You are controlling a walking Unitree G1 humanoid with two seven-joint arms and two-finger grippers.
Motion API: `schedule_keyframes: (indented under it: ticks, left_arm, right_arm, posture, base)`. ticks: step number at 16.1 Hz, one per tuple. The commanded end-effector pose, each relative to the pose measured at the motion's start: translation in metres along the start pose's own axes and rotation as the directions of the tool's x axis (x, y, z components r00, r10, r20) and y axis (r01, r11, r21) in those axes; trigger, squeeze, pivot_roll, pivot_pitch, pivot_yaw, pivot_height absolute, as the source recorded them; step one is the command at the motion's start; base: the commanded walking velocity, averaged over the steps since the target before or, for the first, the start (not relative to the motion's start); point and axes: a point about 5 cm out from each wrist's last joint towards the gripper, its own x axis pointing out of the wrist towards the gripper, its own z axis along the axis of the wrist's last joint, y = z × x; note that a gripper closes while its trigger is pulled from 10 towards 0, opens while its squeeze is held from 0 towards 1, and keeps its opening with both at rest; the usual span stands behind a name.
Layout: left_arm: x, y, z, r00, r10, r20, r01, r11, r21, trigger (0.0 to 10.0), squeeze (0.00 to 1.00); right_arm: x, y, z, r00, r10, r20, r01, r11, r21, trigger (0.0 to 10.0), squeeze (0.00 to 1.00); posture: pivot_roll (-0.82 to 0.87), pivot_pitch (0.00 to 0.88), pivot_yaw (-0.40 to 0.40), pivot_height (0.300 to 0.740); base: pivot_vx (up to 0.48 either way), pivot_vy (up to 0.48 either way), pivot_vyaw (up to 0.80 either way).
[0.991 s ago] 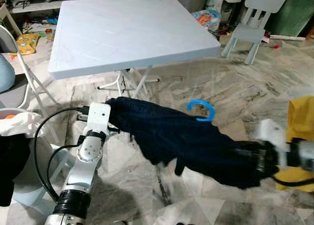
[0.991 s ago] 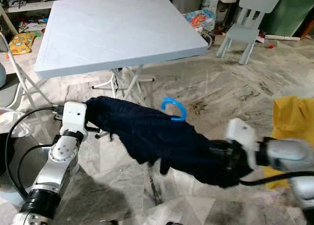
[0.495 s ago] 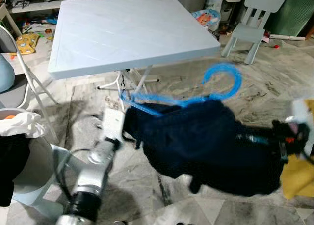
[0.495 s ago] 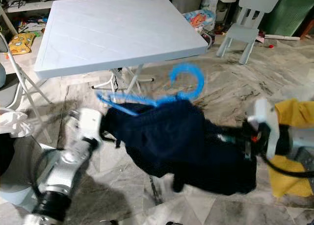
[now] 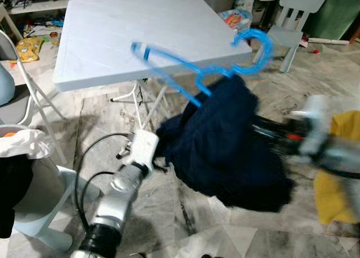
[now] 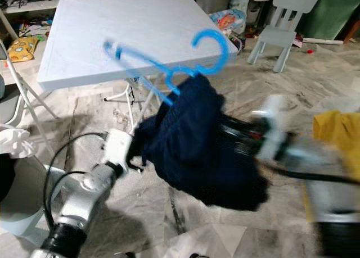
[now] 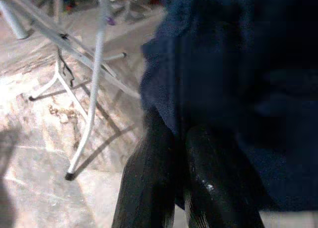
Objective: Hang hanger
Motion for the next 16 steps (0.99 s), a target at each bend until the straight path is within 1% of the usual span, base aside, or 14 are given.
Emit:
schedule_keyframes:
  ticks: [1,3,4,5,7,8,9,10,11,12,13,14,15,16]
  left_arm:
    - [-0.003,-0.006,-0.006,0.999,-0.03,-0.017,0.031,0.999,0.03,10.0,1.0]
    - [-0.007,-0.017,-0.003,0.996,-0.086,0.025,0.084,0.995,0.052,10.0,1.0]
    - [-0.009,-0.023,-0.004,0.992,-0.122,0.029,0.12,0.99,0.073,10.0,1.0]
    - [-0.012,-0.033,-0.004,0.977,-0.207,0.043,0.198,0.967,0.158,10.0,1.0]
    - [-0.013,-0.036,-0.006,0.969,-0.243,0.033,0.231,0.951,0.206,10.0,1.0]
    - [-0.013,-0.036,-0.008,0.968,-0.249,0.023,0.238,0.945,0.224,10.0,1.0]
    - [-0.013,-0.036,-0.009,0.969,-0.247,0.018,0.236,0.942,0.238,10.0,1.0]
    - [-0.013,-0.033,-0.01,0.97,-0.241,0.023,0.225,0.933,0.281,10.0,1.0]
    - [-0.015,-0.03,-0.008,0.972,-0.233,0.043,0.211,0.935,0.286,10.0,1.0]
    - [-0.016,-0.029,-0.006,0.97,-0.234,0.06,0.207,0.934,0.29,10.0,1.0]
    - [-0.019,-0.025,-0.002,0.962,-0.256,0.091,0.215,0.922,0.322,10.0,1.0]
    - [-0.02,-0.023,-0.002,0.96,-0.263,0.095,0.219,0.917,0.334,10.0,1.0]
    - [-0.022,-0.017,-0.005,0.957,-0.279,0.078,0.231,0.896,0.379,10.0,1.0]
    - [-0.025,-0.016,-0.005,0.949,-0.306,0.08,0.251,0.881,0.402,10.0,1.0]
  right_arm:
    - [0.004,-0.002,0.001,0.998,-0.064,0.006,0.064,0.997,-0.039,10.0,0.0]
    - [0.012,0.008,-0.014,0.997,-0.064,-0.037,0.062,0.997,-0.047,10.0,0.0]
    - [0.015,0.009,-0.018,0.995,-0.083,-0.057,0.078,0.994,-0.082,10.0,0.0]
    - [0.019,0.001,-0.032,0.974,-0.159,-0.161,0.124,0.97,-0.208,10.0,0.0]
    - [0.019,-0.012,-0.042,0.952,-0.227,-0.207,0.145,0.926,-0.35,10.0,0.0]
    - [0.019,-0.02,-0.043,0.938,-0.274,-0.213,0.179,0.908,-0.379,10.0,0.0]
    - [0.019,-0.023,-0.043,0.933,-0.287,-0.215,0.189,0.903,-0.387,10.0,0.0]
    - [0.019,-0.025,-0.044,0.931,-0.288,-0.224,0.164,0.88,-0.446,10.0,0.0]
    - [0.017,-0.024,-0.05,0.933,-0.254,-0.255,0.093,0.855,-0.511,10.0,0.0]
    - [0.014,-0.025,-0.054,0.93,-0.23,-0.286,0.05,0.852,-0.521,10.0,0.0]
    - [0.006,-0.026,-0.058,0.922,-0.186,-0.341,-0.047,0.817,-0.574,10.0,0.0]
    - [0.004,-0.026,-0.059,0.918,-0.175,-0.356,-0.072,0.808,-0.584,10.0,0.0]
    - [-0.008,-0.027,-0.064,0.899,-0.104,-0.426,-0.182,0.795,-0.578,10.0,0.0]
    - [-0.015,-0.028,-0.065,0.883,-0.072,-0.464,-0.237,0.786,-0.571,10.0,0.0]
  posture:
    - [0.0,0.135,-0.027,0.74]
    - [0.01,0.137,-0.03,0.74]
    - [0.01,0.139,-0.031,0.74]
    - [0.01,0.137,-0.037,0.74]
    - [0.0,0.132,-0.039,0.74]
    - [0.01,0.128,-0.043,0.74]
    - [0.01,0.128,-0.044,0.74]
    - [0.01,0.126,-0.044,0.74]
    - [0.01,0.126,-0.043,0.74]
    - [0.01,0.126,-0.043,0.74]
    - [0.02,0.123,-0.042,0.74]
    - [0.02,0.123,-0.042,0.74]
    - [0.02,0.121,-0.038,0.74]
    - [0.02,0.121,-0.038,0.74]
  base:
    - [0.0,0.0,0.0]
    - [0.0,0.0,0.0]
    - [0.0,0.0,0.0]
    - [0.0,0.0,0.0]
    - [0.0,0.0,0.0]
    - [0.0,0.0,0.0]
    - [0.0,0.0,0.0]
    - [0.0,0.0,0.0]
    - [0.0,0.0,0.0]
    - [0.0,0.0,0.0]
    - [0.0,0.0,0.0]
    - [0.0,0.0,0.0]
    - [0.0,0.0,0.0]
    - [0.0,0.0,0.0]
